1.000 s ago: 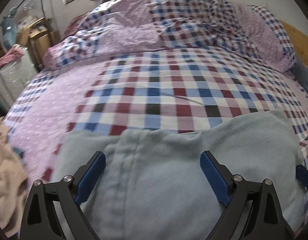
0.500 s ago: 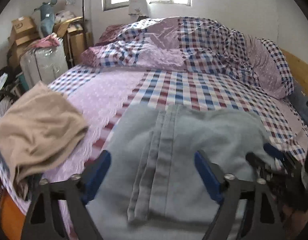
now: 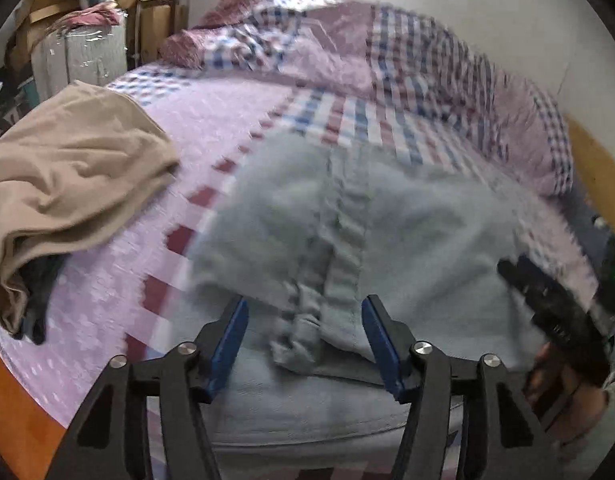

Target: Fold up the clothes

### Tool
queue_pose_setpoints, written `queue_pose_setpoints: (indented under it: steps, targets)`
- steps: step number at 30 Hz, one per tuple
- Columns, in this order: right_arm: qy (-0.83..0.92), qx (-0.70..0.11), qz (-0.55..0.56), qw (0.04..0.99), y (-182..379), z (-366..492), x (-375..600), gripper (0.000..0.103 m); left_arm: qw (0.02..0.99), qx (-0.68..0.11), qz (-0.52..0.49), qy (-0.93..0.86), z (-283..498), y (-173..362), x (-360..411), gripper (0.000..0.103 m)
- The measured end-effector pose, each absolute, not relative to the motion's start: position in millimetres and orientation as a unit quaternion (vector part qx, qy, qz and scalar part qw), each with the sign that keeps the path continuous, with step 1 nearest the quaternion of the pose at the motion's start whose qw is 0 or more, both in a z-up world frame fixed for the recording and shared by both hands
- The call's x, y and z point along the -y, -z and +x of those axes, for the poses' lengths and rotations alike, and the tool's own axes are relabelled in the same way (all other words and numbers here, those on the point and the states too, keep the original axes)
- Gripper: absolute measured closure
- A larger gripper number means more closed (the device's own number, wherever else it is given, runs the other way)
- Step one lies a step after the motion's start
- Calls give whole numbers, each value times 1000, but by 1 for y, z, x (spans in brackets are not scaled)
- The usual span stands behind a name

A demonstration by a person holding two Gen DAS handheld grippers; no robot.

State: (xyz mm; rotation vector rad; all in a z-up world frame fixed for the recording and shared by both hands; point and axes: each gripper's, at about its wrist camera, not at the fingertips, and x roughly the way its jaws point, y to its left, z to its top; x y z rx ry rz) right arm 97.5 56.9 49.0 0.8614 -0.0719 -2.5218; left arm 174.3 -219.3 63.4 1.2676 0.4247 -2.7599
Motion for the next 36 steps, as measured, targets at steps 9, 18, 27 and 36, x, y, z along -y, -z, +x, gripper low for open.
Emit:
queue_pose_setpoints:
  steps: [9,18,27,36]
  targets:
    - [922,12,305,237,-47,107,-57,15,-26,-271,383,883,182,-46,312,21]
    - [910,20,326,255,-49,107,-63,14,-125,-317,404,849,148,-6,321,19]
    - [809,224,399,368,-50,71,-139,14,-229,-340,414,813,97,-7,314,19]
    - [779,244,464,344,-35,61,-172,13,-250,-338,419,805,90,-8,313,19]
